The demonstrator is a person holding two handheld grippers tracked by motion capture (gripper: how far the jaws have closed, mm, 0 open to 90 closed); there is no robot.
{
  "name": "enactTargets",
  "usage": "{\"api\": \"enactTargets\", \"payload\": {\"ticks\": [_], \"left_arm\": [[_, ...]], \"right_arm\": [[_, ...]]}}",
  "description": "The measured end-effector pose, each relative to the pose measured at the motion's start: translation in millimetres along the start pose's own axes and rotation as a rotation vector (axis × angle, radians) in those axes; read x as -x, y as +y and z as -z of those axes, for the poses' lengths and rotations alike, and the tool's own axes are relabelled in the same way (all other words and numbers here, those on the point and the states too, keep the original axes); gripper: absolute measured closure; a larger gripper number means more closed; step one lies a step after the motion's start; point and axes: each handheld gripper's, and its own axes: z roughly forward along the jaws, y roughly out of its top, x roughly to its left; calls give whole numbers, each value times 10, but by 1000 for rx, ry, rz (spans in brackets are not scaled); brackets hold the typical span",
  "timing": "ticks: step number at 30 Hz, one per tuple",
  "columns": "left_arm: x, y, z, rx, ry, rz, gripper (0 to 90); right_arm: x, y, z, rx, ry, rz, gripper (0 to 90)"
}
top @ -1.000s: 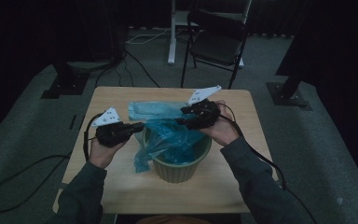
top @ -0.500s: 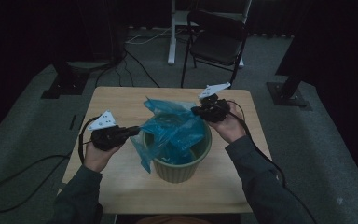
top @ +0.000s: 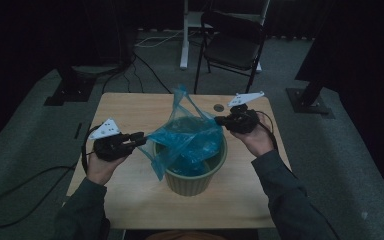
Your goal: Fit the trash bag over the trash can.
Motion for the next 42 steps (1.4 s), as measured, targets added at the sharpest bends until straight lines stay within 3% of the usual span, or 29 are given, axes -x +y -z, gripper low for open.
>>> {"api": "enactTargets", "payload": {"ticks": [5, 10, 14, 16, 19, 28, 38, 42], "left_arm": [[-47, 40, 48, 24, 32, 12, 699], [-84, 85, 59, 35, 38, 21, 695], [-140, 142, -70, 10, -4, 29, 696], [-154, 200, -142, -21, 4, 13, 697], [-202, 280, -210, -18, -36, 23, 696], [-242, 489, -321, -38, -89, 7, 679], [-216, 617, -465, -72, -114, -1, 591], [-209, 771, -655, -103, -148, -14, 528]], "right_arm": [[-34, 12, -10, 5, 13, 15, 900], [-39, 13, -17, 8, 24, 19, 900], [-47, 15, -32, 9, 32, 21, 900], [-48, 16, -40, 7, 34, 23, 900], [-49, 16, -41, 9, 36, 24, 900], [-55, 11, -41, 13, 46, 28, 900], [-60, 21, -20, 16, 61, 33, 900], [-54, 29, -7, 24, 64, 35, 900]]}}
